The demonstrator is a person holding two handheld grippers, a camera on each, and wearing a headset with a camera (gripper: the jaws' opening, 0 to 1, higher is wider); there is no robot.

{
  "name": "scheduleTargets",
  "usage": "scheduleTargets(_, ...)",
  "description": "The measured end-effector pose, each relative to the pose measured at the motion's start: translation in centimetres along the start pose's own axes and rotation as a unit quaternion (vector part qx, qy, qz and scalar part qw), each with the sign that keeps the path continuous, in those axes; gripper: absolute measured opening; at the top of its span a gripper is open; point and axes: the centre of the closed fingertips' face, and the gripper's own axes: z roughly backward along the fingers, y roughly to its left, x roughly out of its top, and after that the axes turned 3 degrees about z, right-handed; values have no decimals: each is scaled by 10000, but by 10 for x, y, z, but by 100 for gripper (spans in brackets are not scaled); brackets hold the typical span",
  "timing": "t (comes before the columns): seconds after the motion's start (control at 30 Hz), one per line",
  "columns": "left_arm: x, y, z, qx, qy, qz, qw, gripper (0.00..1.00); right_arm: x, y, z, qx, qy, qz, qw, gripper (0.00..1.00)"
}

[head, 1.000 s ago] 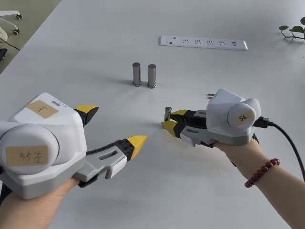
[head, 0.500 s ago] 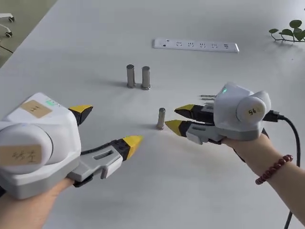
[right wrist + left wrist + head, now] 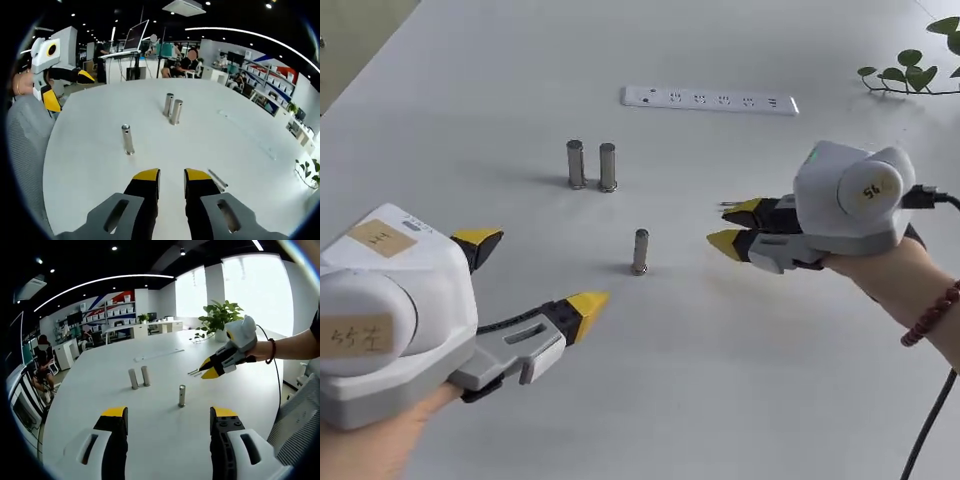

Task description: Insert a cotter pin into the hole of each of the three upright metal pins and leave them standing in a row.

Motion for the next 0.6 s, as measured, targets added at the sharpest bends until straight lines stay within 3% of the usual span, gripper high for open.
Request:
scheduleTargets(0.3,-5,-4,0,-49,45,12,10000,65,-14,-30,-10,-69,592,510,9969,10)
scheduleTargets(0.47,-6,-3,0,-42,47,22,10000,65,-21,-34,-11,8,864,669,9940,9)
scheduleTargets(0.6,-7,-1,-1,-29,50,36,10000,65,-32,-41,-10,57,1275,920,9875,9)
